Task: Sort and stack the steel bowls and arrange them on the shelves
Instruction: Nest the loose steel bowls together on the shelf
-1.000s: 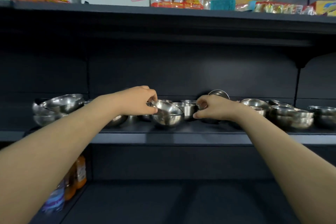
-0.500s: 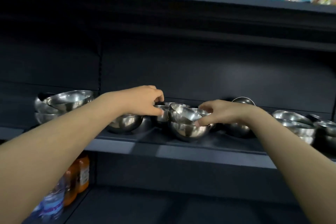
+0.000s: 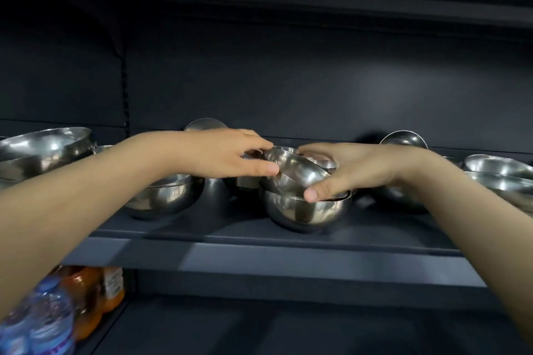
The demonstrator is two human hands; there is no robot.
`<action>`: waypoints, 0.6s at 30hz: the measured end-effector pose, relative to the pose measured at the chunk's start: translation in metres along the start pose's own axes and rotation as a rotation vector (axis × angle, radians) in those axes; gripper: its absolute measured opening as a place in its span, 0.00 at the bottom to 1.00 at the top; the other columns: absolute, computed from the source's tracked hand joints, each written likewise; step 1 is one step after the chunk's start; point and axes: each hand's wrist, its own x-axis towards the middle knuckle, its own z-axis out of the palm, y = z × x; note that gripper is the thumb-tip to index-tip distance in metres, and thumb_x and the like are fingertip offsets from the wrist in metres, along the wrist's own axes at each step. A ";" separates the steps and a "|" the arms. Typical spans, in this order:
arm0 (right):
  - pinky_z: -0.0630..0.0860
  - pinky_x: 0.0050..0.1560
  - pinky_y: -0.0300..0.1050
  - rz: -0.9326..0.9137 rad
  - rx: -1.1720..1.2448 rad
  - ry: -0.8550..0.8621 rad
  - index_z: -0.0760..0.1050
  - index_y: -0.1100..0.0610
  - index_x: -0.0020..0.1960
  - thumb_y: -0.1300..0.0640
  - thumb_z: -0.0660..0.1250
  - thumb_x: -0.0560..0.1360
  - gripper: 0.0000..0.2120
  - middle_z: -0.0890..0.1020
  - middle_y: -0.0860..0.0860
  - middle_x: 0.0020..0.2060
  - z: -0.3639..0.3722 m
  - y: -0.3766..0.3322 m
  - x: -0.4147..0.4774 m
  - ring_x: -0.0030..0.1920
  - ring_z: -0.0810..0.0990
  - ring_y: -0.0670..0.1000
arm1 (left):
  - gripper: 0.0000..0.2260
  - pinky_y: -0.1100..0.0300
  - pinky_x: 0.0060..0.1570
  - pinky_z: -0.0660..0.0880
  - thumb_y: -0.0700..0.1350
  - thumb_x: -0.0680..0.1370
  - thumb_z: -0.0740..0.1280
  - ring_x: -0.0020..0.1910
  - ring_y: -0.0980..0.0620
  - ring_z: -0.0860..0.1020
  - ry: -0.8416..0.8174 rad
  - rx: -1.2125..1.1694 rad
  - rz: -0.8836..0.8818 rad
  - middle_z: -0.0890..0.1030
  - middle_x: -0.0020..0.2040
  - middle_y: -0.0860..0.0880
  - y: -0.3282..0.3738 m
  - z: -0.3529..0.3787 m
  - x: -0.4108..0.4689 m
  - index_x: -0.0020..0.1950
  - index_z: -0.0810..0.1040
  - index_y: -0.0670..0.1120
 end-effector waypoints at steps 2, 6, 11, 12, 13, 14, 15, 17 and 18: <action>0.64 0.66 0.35 0.029 0.053 -0.004 0.66 0.38 0.64 0.34 0.76 0.57 0.38 0.71 0.29 0.60 0.001 -0.001 -0.003 0.66 0.69 0.38 | 0.39 0.65 0.67 0.60 0.72 0.67 0.51 0.68 0.59 0.65 -0.001 -0.008 0.027 0.68 0.70 0.55 -0.003 0.002 0.003 0.72 0.66 0.52; 0.67 0.60 0.28 0.025 0.147 -0.006 0.70 0.37 0.59 0.39 0.75 0.58 0.31 0.76 0.26 0.54 0.006 0.003 -0.006 0.58 0.73 0.28 | 0.38 0.55 0.65 0.68 0.76 0.66 0.55 0.61 0.56 0.71 0.005 -0.032 0.094 0.74 0.60 0.54 -0.009 0.015 0.010 0.66 0.72 0.52; 0.68 0.58 0.27 0.086 0.209 0.086 0.60 0.49 0.75 0.40 0.76 0.52 0.54 0.72 0.34 0.62 0.006 0.003 -0.008 0.57 0.71 0.28 | 0.38 0.64 0.60 0.66 0.72 0.66 0.53 0.59 0.58 0.70 0.022 -0.114 0.099 0.72 0.58 0.57 -0.008 0.022 0.010 0.68 0.70 0.50; 0.67 0.63 0.32 0.100 0.200 0.097 0.58 0.49 0.76 0.37 0.74 0.50 0.58 0.70 0.38 0.67 0.006 0.002 -0.009 0.62 0.69 0.32 | 0.40 0.64 0.60 0.66 0.73 0.65 0.52 0.59 0.58 0.70 0.015 -0.111 0.099 0.71 0.58 0.57 -0.008 0.022 0.009 0.68 0.70 0.49; 0.67 0.66 0.38 0.112 0.188 0.109 0.57 0.49 0.76 0.36 0.73 0.49 0.59 0.68 0.41 0.70 0.006 0.000 -0.010 0.66 0.67 0.35 | 0.44 0.62 0.62 0.67 0.77 0.63 0.51 0.59 0.57 0.71 0.011 -0.103 0.096 0.72 0.58 0.55 -0.008 0.022 0.008 0.66 0.71 0.47; 0.67 0.69 0.43 0.123 0.180 0.122 0.57 0.48 0.76 0.35 0.72 0.48 0.59 0.67 0.43 0.71 0.007 -0.001 -0.011 0.68 0.66 0.37 | 0.48 0.58 0.63 0.68 0.80 0.61 0.49 0.58 0.54 0.73 0.008 -0.103 0.101 0.74 0.58 0.53 -0.010 0.023 0.008 0.63 0.73 0.45; 0.67 0.69 0.46 0.130 0.182 0.134 0.57 0.48 0.76 0.35 0.72 0.48 0.59 0.67 0.43 0.72 0.007 -0.001 -0.012 0.69 0.65 0.38 | 0.51 0.55 0.62 0.70 0.81 0.58 0.47 0.56 0.53 0.74 0.007 -0.112 0.110 0.75 0.56 0.50 -0.011 0.024 0.009 0.60 0.75 0.43; 0.65 0.71 0.44 0.134 0.205 0.145 0.57 0.49 0.76 0.35 0.73 0.48 0.59 0.66 0.44 0.72 0.007 0.001 -0.014 0.70 0.65 0.39 | 0.49 0.52 0.60 0.71 0.79 0.58 0.46 0.55 0.52 0.74 0.023 -0.113 0.114 0.76 0.54 0.47 -0.011 0.026 0.009 0.57 0.75 0.42; 0.62 0.71 0.41 0.133 0.211 0.147 0.57 0.50 0.76 0.34 0.73 0.48 0.60 0.66 0.44 0.73 0.008 0.003 -0.015 0.70 0.65 0.39 | 0.47 0.51 0.60 0.71 0.77 0.59 0.46 0.55 0.51 0.75 0.033 -0.110 0.105 0.76 0.55 0.47 -0.010 0.027 0.009 0.58 0.75 0.42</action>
